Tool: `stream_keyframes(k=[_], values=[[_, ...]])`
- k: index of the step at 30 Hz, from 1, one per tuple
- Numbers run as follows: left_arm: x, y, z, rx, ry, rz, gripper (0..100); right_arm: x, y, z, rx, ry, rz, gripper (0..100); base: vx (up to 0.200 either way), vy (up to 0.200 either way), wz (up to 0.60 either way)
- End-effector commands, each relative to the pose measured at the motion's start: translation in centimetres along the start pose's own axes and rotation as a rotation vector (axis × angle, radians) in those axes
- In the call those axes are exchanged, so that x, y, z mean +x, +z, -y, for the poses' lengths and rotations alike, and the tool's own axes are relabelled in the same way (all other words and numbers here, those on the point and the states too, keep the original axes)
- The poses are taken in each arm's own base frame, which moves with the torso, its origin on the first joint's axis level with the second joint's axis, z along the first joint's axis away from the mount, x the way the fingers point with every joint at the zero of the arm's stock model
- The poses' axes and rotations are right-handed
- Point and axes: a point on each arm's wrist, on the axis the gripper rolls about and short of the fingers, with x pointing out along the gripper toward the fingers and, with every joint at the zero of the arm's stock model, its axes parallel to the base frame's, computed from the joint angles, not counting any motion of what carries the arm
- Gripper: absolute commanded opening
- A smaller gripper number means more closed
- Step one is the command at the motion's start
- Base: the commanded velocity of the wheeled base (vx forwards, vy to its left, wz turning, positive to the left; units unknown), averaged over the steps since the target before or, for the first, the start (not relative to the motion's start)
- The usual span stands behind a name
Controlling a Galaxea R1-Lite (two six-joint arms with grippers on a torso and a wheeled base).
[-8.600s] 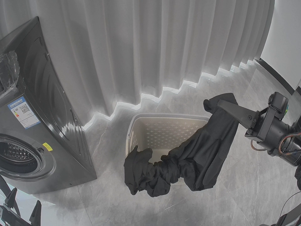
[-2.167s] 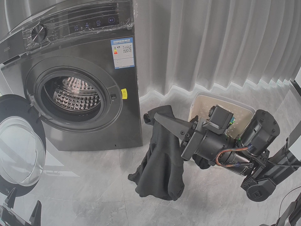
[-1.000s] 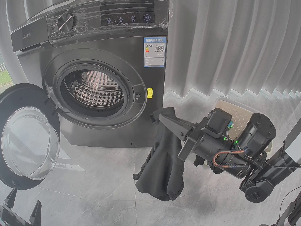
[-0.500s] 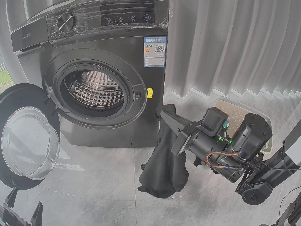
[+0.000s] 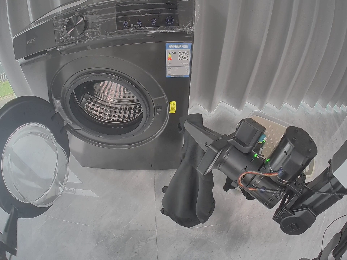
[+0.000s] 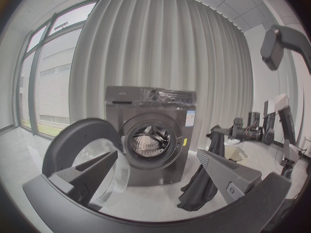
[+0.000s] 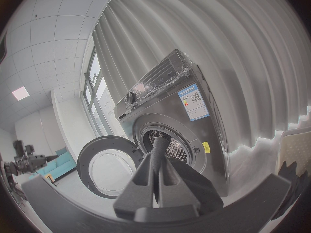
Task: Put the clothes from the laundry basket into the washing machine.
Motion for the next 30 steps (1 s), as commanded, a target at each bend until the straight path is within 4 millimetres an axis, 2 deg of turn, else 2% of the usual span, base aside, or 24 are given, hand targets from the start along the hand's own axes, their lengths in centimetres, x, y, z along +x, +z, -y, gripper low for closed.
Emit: stream_keyframes(k=[1,3,4,5,6,7,13,14,16,19,30], values=[[8.8,4.9,-0.1,-0.012,-0.203,-0.168,100,0.1,0.5,-2.4,0.065,0.124,0.008,0,0.000,0.000,0.00],[10.9,4.7,0.1,-0.010,-0.262,-0.194,100,0.0,1.1,-2.7,0.125,0.150,0.013,0,0.000,0.000,0.00],[11.3,4.7,0.2,-0.012,-0.272,-0.199,100,0.0,1.2,-2.7,0.128,0.150,0.013,0,0.000,0.000,0.00],[12.8,4.5,0.5,-0.018,-0.310,-0.218,100,0.2,1.2,-2.6,0.128,0.145,0.005,0,0.000,0.000,0.00],[12.9,4.5,0.5,-0.018,-0.315,-0.220,100,0.2,1.2,-2.6,0.127,0.143,0.005,0,0.000,0.000,0.00],[14.6,4.0,1.1,-0.027,-0.374,-0.261,100,0.4,1.5,-2.5,0.127,0.143,0.009,0,0.000,0.000,0.00],[17.8,1.9,4.3,-0.067,-0.565,-0.361,100,0.8,2.3,-2.9,0.135,0.202,0.023,0,0.000,0.000,0.00],[17.8,1.9,4.3,-0.067,-0.565,-0.361,100,0.8,2.3,-2.9,0.135,0.202,0.023,0,0.000,0.000,0.00],[20.0,1.3,5.7,-0.085,-0.600,-0.339,100,0.9,2.2,-2.9,0.135,0.201,0.025,0,0.000,0.000,0.00],[21.6,0.4,6.4,-0.082,-0.605,-0.333,100,1.3,2.5,-3.0,0.135,0.201,0.036,0,0.000,0.000,0.00],[24.5,-3.9,9.0,-0.081,-0.658,-0.412,100,2.2,3.0,-3.1,0.136,0.192,0.048,0,0.000,0.000,0.00]])
